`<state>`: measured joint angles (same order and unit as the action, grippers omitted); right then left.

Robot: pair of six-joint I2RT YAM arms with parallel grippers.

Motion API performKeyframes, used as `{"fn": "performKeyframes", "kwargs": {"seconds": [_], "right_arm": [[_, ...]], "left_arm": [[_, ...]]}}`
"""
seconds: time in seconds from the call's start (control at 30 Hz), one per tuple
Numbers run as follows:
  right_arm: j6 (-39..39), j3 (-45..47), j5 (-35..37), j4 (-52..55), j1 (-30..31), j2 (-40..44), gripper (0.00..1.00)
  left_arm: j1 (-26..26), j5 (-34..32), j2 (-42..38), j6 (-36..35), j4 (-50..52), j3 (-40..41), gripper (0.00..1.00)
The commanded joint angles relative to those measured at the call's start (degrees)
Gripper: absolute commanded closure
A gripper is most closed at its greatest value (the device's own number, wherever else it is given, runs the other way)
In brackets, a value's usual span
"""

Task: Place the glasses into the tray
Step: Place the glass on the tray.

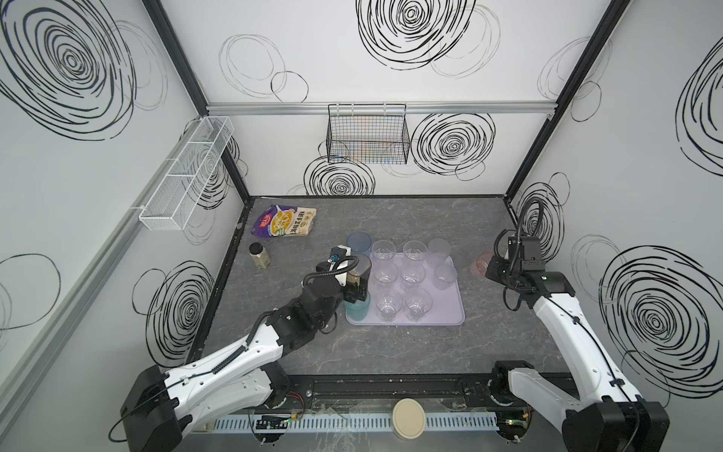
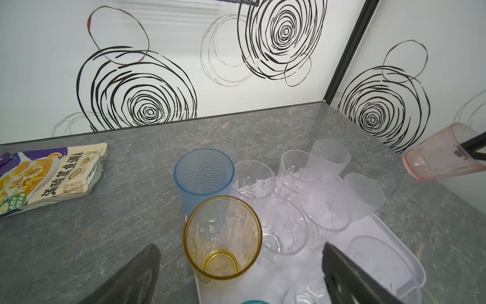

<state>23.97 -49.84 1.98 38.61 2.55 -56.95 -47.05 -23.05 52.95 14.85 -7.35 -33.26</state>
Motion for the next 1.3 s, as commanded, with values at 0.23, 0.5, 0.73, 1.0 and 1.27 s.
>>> {"fn": "performKeyframes", "kwargs": {"seconds": [0.23,0.5,0.73,1.0,1.27], "right_arm": [[7.99,3.56,4.85,6.51,14.09,0.15,0.95],[12.16,6.48,5.87,2.84,21.46,-2.67,0.95],[15.33,6.45,6.19,1.42,23.82,-10.6,0.94],[16.16,8.97,6.54,-1.33,24.61,-11.73,0.95],[16.66,8.89,6.53,-1.56,24.65,-13.9,0.91]], "left_arm": [[1.76,-1.45,-4.15,4.6,-0.69,5.14,0.01],[2.22,-1.04,-4.36,5.85,-0.5,6.1,0.01],[2.25,0.28,-3.47,6.97,-1.18,6.23,0.02],[2.29,0.55,-2.95,7.11,-1.74,6.33,0.02],[2.22,0.25,-3.12,7.01,-1.68,6.7,0.02]]}}
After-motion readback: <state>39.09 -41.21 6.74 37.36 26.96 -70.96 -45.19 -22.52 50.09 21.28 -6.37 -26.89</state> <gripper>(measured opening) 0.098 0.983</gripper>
